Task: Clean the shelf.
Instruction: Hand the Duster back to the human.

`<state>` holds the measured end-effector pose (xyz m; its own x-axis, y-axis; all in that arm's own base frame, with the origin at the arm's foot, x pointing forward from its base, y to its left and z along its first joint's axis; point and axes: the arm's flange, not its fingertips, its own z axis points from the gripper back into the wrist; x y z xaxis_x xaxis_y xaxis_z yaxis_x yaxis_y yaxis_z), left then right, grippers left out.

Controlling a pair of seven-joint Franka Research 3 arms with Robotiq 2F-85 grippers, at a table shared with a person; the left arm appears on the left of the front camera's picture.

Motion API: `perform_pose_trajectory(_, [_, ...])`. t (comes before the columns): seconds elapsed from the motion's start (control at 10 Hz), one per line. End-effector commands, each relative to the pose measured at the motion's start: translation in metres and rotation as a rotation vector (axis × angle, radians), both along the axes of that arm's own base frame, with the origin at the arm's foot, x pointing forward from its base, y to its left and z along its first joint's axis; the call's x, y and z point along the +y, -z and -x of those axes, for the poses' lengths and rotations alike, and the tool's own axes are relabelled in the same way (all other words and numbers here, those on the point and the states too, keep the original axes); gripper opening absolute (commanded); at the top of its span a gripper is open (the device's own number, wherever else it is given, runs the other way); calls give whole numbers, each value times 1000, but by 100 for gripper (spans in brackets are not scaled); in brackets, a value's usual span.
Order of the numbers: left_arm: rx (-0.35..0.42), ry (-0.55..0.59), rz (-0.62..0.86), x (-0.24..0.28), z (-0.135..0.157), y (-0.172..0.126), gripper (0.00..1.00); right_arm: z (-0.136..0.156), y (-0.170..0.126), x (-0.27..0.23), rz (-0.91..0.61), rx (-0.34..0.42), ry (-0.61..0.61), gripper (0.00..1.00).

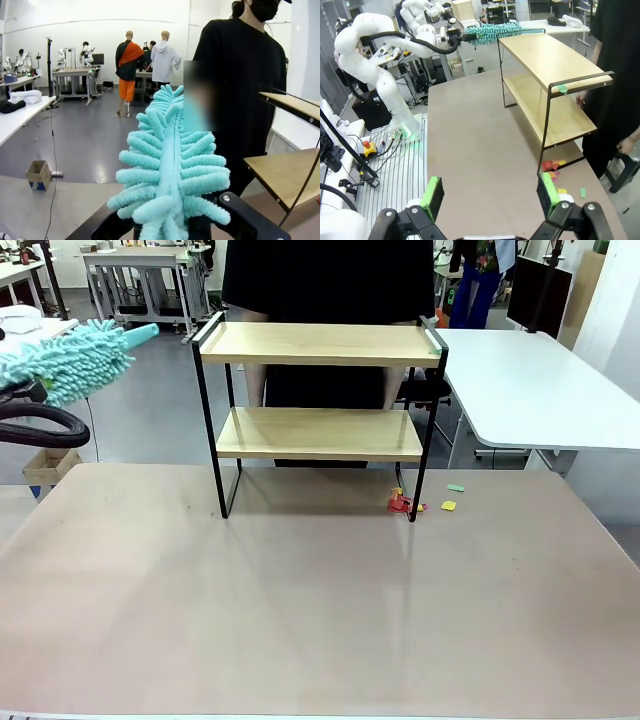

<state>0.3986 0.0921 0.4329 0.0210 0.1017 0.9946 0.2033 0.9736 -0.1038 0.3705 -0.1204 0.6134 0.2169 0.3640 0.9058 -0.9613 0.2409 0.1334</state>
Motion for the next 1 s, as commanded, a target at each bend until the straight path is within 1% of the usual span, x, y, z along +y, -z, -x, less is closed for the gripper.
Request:
perform_pose_trajectory(0.0, [-38, -22, -6, -18, -2, 17, 17, 0, -1, -1, 6, -11, 1, 100])
perform_pose_trajectory(0.1, [-57, -21, 10, -20, -3, 16, 17, 0, -1, -1, 6, -11, 1, 100])
perform_pose_trajectory(0.2, [6, -8, 8, 4, 0, 4, 17, 0, -1, -1, 6, -11, 1, 100])
perform_pose_trajectory(0.9, [6, -8, 8, 4, 0, 4, 17, 0, -1, -1, 6, -11, 1, 100])
